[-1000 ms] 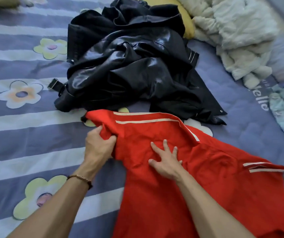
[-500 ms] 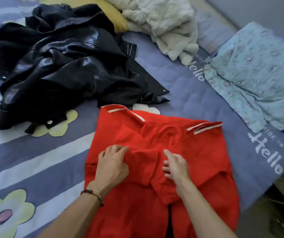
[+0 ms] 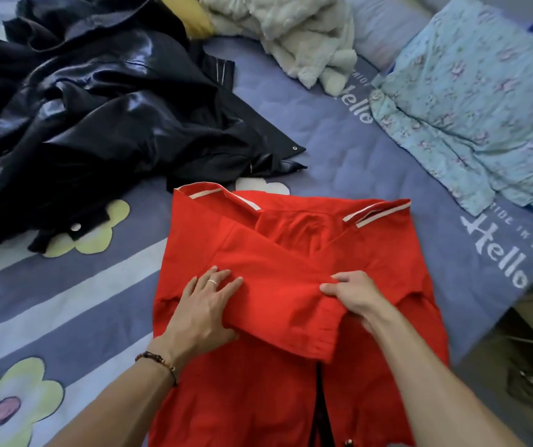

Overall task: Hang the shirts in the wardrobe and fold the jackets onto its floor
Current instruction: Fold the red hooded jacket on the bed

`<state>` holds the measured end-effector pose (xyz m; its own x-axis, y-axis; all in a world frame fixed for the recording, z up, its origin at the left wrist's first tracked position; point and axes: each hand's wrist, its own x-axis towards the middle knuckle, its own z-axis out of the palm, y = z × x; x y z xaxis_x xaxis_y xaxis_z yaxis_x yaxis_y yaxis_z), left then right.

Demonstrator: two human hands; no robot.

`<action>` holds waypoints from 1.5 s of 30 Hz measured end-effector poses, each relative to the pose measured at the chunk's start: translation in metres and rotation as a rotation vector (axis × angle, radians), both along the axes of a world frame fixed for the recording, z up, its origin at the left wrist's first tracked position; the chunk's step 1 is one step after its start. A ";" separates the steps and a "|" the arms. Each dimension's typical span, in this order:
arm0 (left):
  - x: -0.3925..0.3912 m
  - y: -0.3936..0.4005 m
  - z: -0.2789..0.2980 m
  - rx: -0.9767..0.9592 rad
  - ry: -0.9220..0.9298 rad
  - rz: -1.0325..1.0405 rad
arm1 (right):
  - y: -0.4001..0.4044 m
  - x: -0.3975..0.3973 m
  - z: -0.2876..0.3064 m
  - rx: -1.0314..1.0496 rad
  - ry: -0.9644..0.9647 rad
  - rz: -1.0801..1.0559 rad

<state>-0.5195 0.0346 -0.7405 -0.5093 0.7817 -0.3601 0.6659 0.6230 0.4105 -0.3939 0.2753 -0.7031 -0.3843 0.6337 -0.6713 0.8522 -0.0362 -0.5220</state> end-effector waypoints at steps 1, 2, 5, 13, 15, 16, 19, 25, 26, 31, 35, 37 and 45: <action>0.002 0.001 -0.002 -0.055 0.018 -0.027 | 0.013 0.005 0.003 0.094 -0.080 0.071; 0.004 0.001 -0.005 -0.106 0.039 -0.053 | 0.020 0.009 0.001 0.213 -0.163 0.159; 0.013 -0.001 -0.014 -0.135 0.099 -0.071 | 0.004 0.015 -0.007 0.599 -0.271 0.376; 0.007 -0.011 -0.040 -0.081 0.136 -0.021 | -0.079 0.021 -0.059 0.767 0.049 1.066; 0.003 -0.015 -0.042 -0.097 0.128 -0.003 | -0.064 0.039 -0.073 0.778 -0.063 1.097; 0.003 -0.018 -0.043 -0.080 0.122 0.025 | -0.057 0.046 -0.076 0.816 -0.095 1.103; 0.017 -0.032 -0.040 -0.028 0.192 0.174 | -0.053 0.040 -0.068 0.854 -0.087 1.109; 0.046 -0.068 -0.025 -0.020 0.155 0.861 | -0.074 -0.059 -0.039 0.828 0.163 1.257; 0.052 -0.073 -0.021 -0.043 0.110 0.951 | -0.079 -0.079 -0.035 0.780 0.193 1.344; 0.098 -0.088 -0.017 -0.102 -0.166 1.224 | -0.083 -0.139 -0.030 0.622 0.025 1.563; 0.137 -0.096 -0.015 -0.049 -0.150 1.312 | -0.092 -0.172 -0.027 0.951 0.306 1.747; 0.145 -0.094 -0.011 -0.056 -0.098 1.328 | -0.104 -0.190 -0.028 0.998 0.405 1.921; 0.158 -0.076 -0.026 -0.056 0.148 1.413 | -0.124 -0.212 -0.039 1.184 0.333 2.315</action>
